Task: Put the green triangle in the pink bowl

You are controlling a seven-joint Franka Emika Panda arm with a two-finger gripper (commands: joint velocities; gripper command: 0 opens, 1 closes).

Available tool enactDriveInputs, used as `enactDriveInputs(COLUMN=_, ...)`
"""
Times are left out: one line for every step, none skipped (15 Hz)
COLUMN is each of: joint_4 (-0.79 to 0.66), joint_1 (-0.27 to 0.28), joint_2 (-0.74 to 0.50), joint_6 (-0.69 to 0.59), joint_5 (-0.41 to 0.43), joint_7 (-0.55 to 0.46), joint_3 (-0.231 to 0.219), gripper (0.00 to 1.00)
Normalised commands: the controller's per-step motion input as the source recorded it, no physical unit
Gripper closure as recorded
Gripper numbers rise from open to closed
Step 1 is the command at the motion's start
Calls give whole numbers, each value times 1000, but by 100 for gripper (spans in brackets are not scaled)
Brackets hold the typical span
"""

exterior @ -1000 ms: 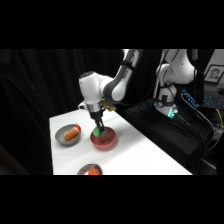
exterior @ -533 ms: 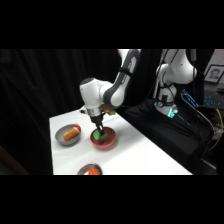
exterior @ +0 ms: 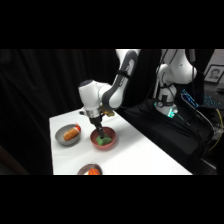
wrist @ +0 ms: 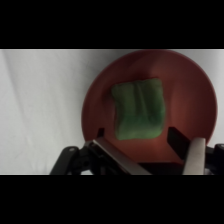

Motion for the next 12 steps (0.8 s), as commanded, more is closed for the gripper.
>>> enactDriveInputs(joint_4=100, joint_1=-106, joint_2=-24, joint_6=-120, joint_5=163, joint_7=-187, joint_3=95, gripper=0)
enactDriveInputs(joint_4=70, joint_1=-120, joint_2=-84, joint_6=-172, joint_5=177, joint_7=-229, joint_3=108, gripper=0)
enactDriveInputs(joint_4=36, joint_1=-119, joint_2=-143, joint_6=-201, joint_5=176, joint_7=-238, joint_3=106, gripper=0)
enactDriveInputs(joint_4=2, joint_1=-118, joint_2=-204, joint_6=-225, joint_5=178, joint_7=-254, joint_3=105, gripper=0)
enactDriveInputs(joint_4=-33, joint_1=-113, joint_2=-264, joint_6=-239, joint_5=175, joint_7=-262, joint_3=100, gripper=0)
enactDriveInputs(joint_4=-66, joint_1=-100, joint_2=-319, joint_6=-247, joint_5=164, joint_7=-248, joint_3=86, gripper=0)
enactDriveInputs(joint_4=-102, joint_1=-90, joint_2=-383, joint_6=-270, joint_5=155, joint_7=-238, joint_3=76, gripper=0)
enactDriveInputs(joint_4=-120, joint_1=-67, joint_2=-418, joint_6=-285, joint_5=130, joint_7=-207, joint_3=55, gripper=0)
enactDriveInputs(joint_4=-135, joint_1=-59, joint_2=-442, joint_6=-287, joint_5=130, joint_7=-202, joint_3=49, gripper=0)
enactDriveInputs(joint_4=-137, joint_1=-51, joint_2=-444, joint_6=-287, joint_5=130, joint_7=-197, joint_3=43, gripper=0)
enactDriveInputs(joint_4=-138, joint_1=-40, joint_2=-448, joint_6=-292, joint_5=125, joint_7=-197, joint_3=37, gripper=0)
enactDriveInputs(joint_4=-138, joint_1=-26, joint_2=-438, joint_6=-278, joint_5=117, joint_7=-188, joint_3=29, gripper=0)
